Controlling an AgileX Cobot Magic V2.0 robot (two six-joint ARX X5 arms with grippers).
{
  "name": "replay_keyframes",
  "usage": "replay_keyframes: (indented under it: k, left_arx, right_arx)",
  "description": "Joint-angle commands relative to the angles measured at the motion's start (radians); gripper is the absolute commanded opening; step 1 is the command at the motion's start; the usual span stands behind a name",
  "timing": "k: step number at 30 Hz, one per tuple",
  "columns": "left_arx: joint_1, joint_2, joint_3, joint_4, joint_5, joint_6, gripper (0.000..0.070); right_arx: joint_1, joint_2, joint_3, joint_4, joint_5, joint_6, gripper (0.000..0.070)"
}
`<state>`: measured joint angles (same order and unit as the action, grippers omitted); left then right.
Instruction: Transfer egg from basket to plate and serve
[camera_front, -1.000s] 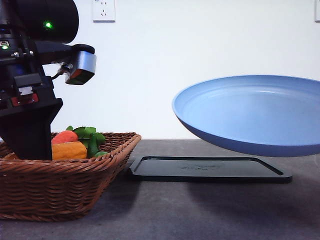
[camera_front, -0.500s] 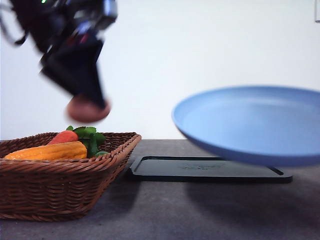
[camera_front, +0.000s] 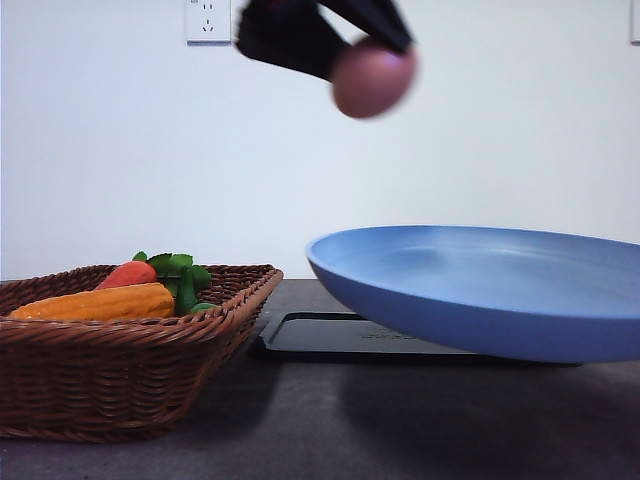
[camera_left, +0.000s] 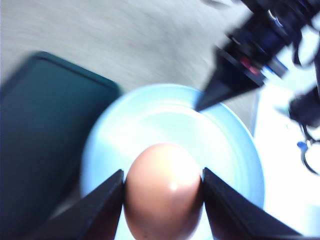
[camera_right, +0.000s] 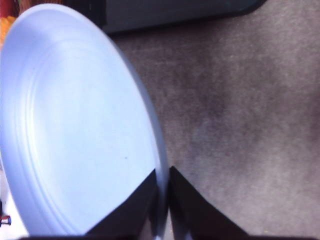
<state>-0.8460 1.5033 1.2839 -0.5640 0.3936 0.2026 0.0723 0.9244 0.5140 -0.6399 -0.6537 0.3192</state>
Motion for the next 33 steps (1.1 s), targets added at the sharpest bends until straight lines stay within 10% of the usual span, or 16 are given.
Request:
replay_keyframes:
  k: [1, 11, 21, 33]
  left_arx:
    - [-0.032, 0.046, 0.013, 0.019, -0.037, 0.024, 0.0199]
    - [-0.143, 0.21, 0.013, 0.042, -0.26, 0.105, 0.0203]
    - [-0.17, 0.225, 0.013, 0.058, -0.278, 0.088, 0.0345]
    - [-0.14, 0.093, 0.019, 0.035, -0.336, -0.032, 0.0348]
  right_arx:
    - [0.007, 0.009, 0.003, 0.01, -0.008, -0.005, 0.0]
    - [0.013, 0.009, 0.003, 0.009, -0.008, -0.011, 0.0]
    - [0.013, 0.011, 0.003, 0.008, -0.008, -0.012, 0.0]
    - [0.004, 0.177, 0.055, 0.013, 0.007, -0.05, 0.0]
